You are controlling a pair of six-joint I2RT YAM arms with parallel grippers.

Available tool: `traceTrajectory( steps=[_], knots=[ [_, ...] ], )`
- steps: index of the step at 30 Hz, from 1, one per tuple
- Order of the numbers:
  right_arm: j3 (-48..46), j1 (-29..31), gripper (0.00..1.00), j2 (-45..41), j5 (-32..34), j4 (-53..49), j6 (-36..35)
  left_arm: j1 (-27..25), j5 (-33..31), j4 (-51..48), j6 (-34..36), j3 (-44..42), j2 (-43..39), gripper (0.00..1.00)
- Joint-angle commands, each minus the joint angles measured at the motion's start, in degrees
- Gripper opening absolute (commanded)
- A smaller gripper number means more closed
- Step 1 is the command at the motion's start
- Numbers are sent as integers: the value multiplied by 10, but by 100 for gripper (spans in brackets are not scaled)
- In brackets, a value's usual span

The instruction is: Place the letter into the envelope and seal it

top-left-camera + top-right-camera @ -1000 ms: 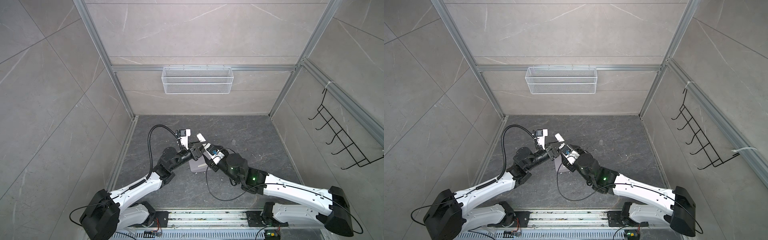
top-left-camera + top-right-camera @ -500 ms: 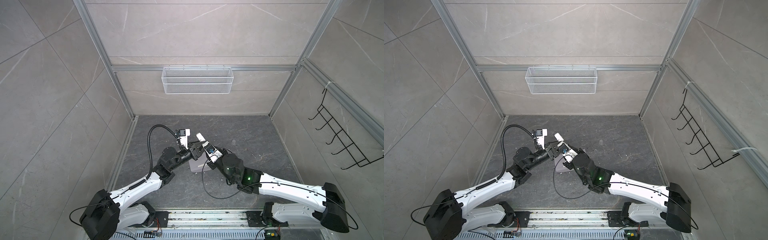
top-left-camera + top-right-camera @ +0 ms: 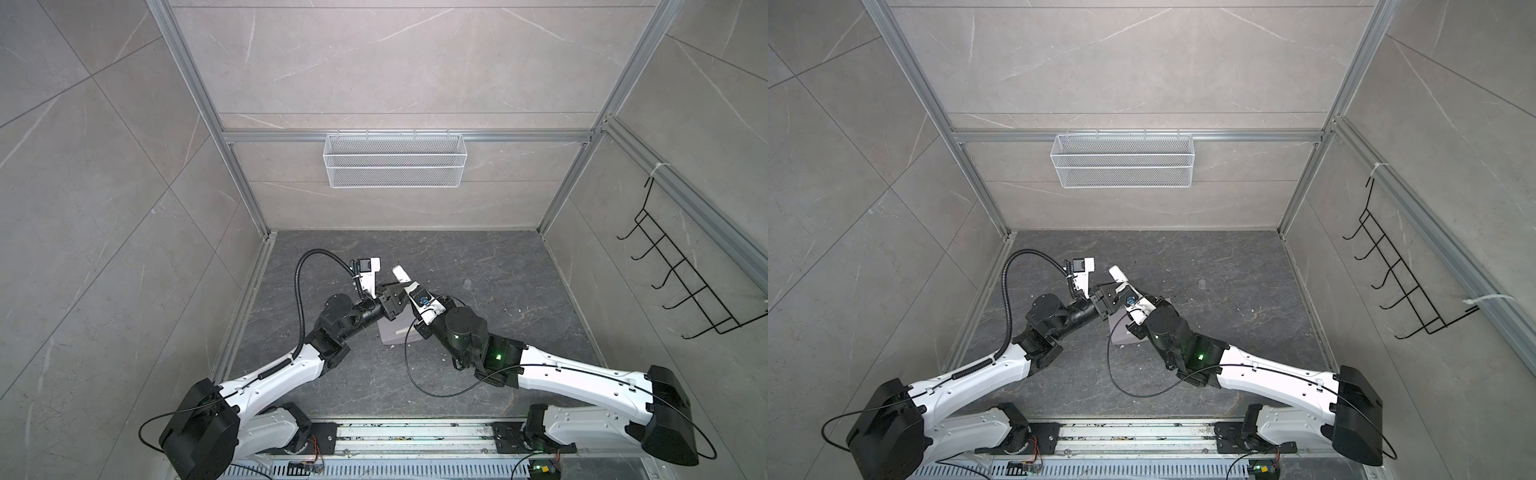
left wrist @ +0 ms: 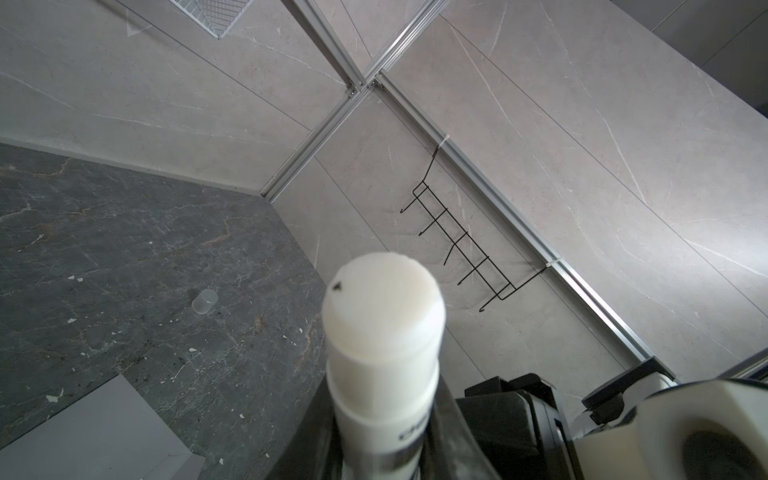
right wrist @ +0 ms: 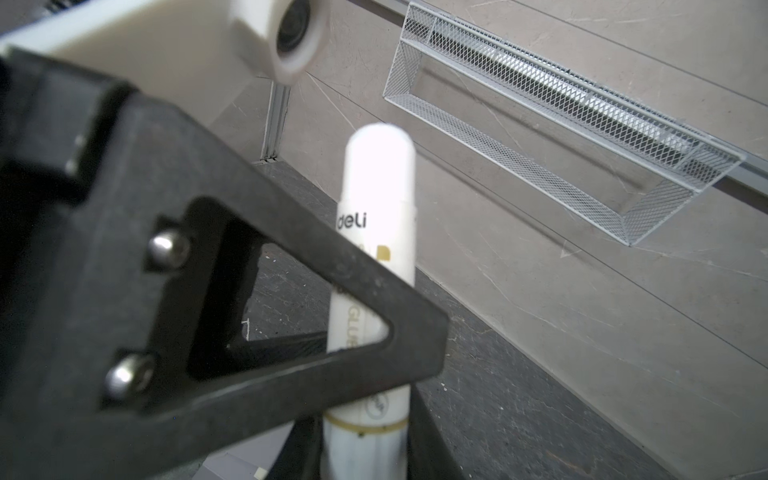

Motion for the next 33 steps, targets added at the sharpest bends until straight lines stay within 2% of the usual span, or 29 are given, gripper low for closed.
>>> traceTrajectory(
  steps=[1, 20, 33],
  knots=[
    [12, -7, 1, -23, -60, 7, 36, -1, 9, 23, 9, 11, -7, 0],
    [1, -140, 0, -55, -299, -25, 175, -1, 18, 27, 12, 6, -16, 0],
    [17, -241, 0, -17, -546, -8, 283, -2, 29, 37, 15, 6, -18, 0]
  ],
)
